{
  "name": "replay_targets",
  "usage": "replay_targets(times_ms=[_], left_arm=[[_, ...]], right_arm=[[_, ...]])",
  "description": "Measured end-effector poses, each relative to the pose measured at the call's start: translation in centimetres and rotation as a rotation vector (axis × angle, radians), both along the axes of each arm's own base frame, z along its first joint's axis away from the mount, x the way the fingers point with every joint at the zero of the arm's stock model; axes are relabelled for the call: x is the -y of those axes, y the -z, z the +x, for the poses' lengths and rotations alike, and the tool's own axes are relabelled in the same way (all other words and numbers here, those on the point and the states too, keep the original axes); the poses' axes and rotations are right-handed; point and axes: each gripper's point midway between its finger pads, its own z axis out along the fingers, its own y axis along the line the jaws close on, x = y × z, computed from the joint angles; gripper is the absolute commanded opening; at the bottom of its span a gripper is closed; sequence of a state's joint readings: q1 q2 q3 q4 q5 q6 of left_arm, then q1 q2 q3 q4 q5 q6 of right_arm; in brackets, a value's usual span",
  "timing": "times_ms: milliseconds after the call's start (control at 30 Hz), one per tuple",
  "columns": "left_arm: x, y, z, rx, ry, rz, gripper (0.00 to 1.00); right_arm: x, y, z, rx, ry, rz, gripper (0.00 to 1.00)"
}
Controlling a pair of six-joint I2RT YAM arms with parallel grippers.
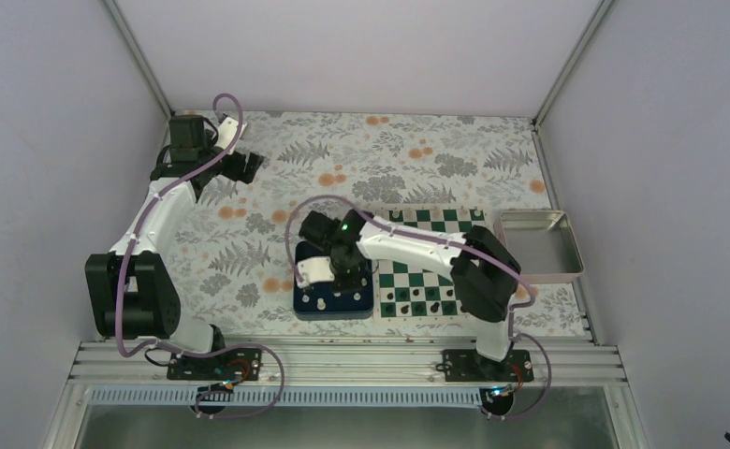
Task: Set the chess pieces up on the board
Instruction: Pick up the chess piece from the storage box, then place the chess piece on the chessboard.
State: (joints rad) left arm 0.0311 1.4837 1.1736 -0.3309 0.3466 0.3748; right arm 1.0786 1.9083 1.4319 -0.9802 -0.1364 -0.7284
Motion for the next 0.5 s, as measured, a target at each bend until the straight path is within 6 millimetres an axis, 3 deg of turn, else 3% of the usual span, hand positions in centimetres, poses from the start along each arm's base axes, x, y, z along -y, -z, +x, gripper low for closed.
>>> replay_targets(times_ms=[167,267,400,500], left_arm=[[0.0,0.0,0.0,0.0,0.0,0.0,1.0],[0.0,0.0,0.0,0.0,0.0,0.0,1.0],[0.0,0.0,0.0,0.0,0.0,0.0,1.0],[0.0,0.0,0.0,0.0,0.0,0.001,1.0]], right_arm=[[-0.4,-6.4,5.4,0.105,0.099,0.121,0.05],[0.5,-11.0,9.2,0.192,0.171,0.197,0.05],[3.6,-15.0,13.9,0.285,0.273,0.243,0.05],[7.3,-15.9,17.5,0.318,0.365,0.237,0.06]])
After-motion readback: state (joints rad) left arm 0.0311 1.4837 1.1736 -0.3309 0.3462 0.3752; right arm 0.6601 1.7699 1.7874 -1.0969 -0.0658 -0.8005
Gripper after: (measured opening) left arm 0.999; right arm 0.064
